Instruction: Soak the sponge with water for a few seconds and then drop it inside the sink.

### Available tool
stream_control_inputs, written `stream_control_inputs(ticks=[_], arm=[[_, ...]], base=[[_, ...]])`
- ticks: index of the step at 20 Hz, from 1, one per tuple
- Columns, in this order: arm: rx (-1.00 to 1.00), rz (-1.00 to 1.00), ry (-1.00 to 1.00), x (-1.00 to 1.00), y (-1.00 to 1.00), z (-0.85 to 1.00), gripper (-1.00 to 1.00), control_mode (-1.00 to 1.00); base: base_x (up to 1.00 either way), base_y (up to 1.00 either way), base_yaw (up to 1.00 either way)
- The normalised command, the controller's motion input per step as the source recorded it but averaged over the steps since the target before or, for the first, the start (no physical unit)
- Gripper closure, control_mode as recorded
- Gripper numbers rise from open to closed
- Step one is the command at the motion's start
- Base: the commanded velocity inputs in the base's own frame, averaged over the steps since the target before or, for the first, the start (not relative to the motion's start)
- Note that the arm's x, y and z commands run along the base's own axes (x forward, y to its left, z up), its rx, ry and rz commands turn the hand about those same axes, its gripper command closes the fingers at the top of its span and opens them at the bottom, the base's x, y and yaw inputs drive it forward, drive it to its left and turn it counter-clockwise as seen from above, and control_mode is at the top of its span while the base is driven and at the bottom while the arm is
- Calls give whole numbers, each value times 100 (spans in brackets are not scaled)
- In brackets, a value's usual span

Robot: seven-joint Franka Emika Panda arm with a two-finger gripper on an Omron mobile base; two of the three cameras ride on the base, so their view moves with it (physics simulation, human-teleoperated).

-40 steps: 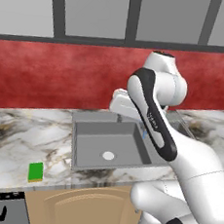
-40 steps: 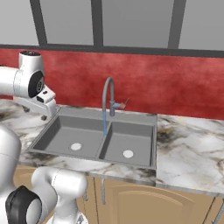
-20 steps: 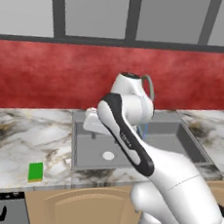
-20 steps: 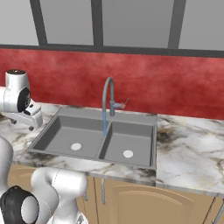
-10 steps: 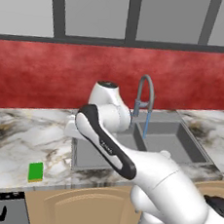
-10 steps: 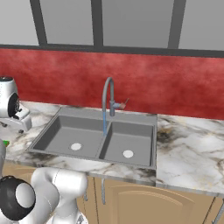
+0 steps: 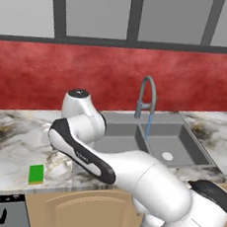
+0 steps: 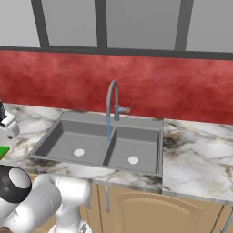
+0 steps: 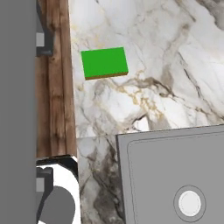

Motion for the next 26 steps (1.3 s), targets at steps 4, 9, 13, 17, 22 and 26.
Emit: stream_control_inputs(ticks=[4, 9, 13, 17, 22, 26], arm=[[0, 0, -15, 13, 47, -8, -100, -100], [0, 0, -7, 2, 23, 0, -100, -100], [0, 0, -3, 0, 4, 0, -100, -100], [1, 0, 0, 0, 6, -2, -100, -100], [11, 2, 0, 0, 5, -5, -100, -100], [13, 4, 0, 0, 0, -11, -100, -100]], base=[[0, 0, 0], [0, 0, 0], [0, 0, 0], [0, 0, 0], [0, 0, 0], [0, 0, 0]])
